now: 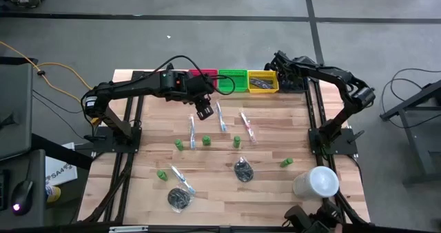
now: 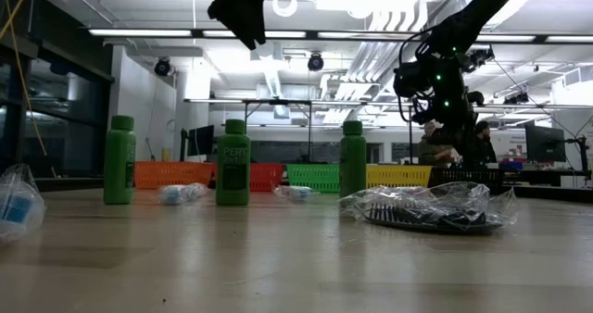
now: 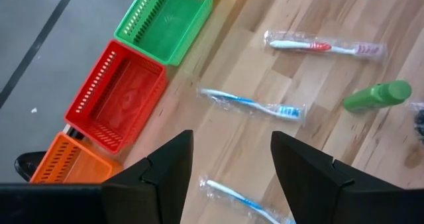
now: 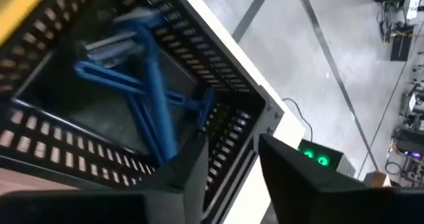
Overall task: Pick & Place Travel size toiletries
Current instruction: Put the green shampoo into the green bin
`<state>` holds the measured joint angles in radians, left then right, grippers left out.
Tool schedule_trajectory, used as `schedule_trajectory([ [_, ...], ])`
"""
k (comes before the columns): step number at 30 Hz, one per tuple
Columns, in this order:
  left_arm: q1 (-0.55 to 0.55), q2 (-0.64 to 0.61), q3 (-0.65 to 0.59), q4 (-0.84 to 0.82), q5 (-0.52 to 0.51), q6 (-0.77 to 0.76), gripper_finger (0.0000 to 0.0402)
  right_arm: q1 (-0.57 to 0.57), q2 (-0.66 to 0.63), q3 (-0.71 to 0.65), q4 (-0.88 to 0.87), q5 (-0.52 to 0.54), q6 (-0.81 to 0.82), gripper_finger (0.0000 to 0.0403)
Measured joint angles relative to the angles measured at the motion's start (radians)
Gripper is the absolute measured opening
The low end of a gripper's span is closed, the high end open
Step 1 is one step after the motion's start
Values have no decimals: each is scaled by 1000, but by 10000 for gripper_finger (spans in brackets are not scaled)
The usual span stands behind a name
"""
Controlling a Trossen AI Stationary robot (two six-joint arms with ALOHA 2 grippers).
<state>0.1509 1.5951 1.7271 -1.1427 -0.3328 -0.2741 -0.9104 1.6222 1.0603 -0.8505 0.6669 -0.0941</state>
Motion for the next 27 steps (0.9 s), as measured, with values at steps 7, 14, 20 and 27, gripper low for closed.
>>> schedule_trajectory([
  [7, 0, -4, 0, -14, 7, -18, 202, 5, -105, 0, -155, -156, 104, 175],
  [14, 0, -21, -1, -36, 8, -30, 202, 50, -367, 1, -386, -471, 204, 174],
  [20, 0, -21, 0, -36, 8, -37, 202, 141, -562, 1, -523, -657, 113, 173],
  [27, 0, -22, 0, -36, 8, -37, 202, 325, -699, -19, -688, -769, 43, 173],
])
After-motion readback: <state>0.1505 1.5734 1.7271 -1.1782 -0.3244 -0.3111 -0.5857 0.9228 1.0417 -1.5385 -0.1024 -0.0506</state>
